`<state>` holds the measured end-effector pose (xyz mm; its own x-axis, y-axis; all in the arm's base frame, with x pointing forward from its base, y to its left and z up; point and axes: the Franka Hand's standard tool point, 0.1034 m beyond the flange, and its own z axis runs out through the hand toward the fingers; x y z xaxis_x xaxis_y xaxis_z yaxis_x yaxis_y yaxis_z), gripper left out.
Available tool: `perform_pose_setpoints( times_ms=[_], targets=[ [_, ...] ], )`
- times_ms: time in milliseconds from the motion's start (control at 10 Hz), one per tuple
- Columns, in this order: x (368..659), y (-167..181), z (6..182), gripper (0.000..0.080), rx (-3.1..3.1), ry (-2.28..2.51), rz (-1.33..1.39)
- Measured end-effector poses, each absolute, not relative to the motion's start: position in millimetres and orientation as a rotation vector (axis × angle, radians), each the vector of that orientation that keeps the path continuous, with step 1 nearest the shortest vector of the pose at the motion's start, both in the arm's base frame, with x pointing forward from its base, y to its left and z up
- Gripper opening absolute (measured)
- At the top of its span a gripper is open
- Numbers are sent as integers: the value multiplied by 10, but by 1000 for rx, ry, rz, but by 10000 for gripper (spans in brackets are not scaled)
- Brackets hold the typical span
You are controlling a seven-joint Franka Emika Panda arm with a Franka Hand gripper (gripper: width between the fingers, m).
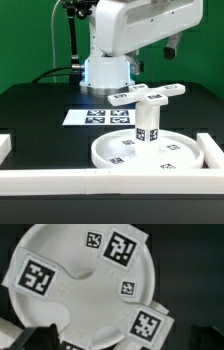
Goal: Assemble round table
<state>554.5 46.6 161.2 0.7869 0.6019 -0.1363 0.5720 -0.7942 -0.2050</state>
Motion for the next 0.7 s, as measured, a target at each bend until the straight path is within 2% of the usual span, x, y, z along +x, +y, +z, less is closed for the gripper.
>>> perform_pose_setpoints(
  times_ms=[200, 400, 700],
  targets=[
    [5555, 462, 1605, 649, -2814, -949, 271],
    [5586, 392, 1521, 649, -2769, -1040, 101],
    [5640, 384, 1493, 649, -2762, -1117, 56]
  ],
)
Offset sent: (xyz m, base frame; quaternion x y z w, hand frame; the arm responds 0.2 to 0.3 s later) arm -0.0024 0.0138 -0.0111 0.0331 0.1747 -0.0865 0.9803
